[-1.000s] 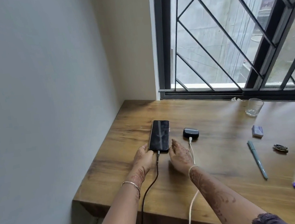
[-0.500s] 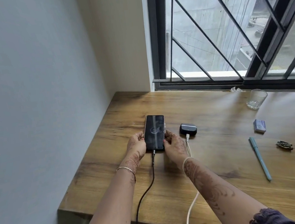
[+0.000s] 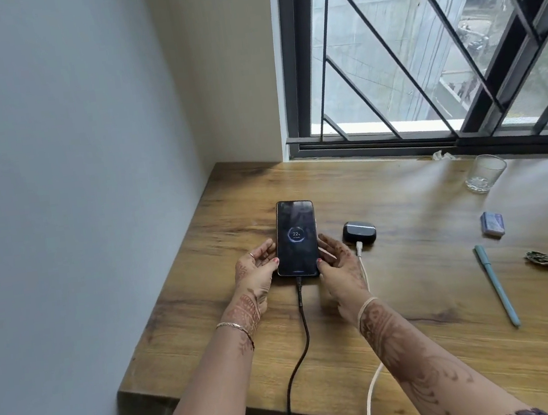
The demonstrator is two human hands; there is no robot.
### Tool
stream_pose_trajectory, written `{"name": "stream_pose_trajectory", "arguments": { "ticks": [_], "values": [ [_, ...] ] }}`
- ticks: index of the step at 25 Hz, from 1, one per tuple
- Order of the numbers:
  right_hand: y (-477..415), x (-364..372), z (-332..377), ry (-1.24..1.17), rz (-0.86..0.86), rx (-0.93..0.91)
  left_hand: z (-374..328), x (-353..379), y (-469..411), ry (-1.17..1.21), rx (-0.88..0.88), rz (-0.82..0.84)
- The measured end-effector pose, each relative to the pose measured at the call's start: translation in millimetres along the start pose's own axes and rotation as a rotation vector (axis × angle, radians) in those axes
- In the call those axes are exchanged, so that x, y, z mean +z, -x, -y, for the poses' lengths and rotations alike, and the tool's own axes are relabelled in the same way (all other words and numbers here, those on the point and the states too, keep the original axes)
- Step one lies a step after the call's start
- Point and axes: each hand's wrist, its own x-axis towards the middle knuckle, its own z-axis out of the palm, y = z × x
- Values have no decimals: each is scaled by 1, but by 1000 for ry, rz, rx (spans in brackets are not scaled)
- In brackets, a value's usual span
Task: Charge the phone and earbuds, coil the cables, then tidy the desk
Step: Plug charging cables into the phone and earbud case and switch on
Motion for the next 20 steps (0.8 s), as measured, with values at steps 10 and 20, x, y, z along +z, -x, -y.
{"name": "stream_pose_trajectory", "arguments": {
  "ticks": [10,20],
  "values": [
    [-7,-11,-9,-241,-62,75,0,-12,0,230,19,148],
    [-11,-12,-9,-176,41,77,-4,-14,1,271,15,213]
  ]
}}
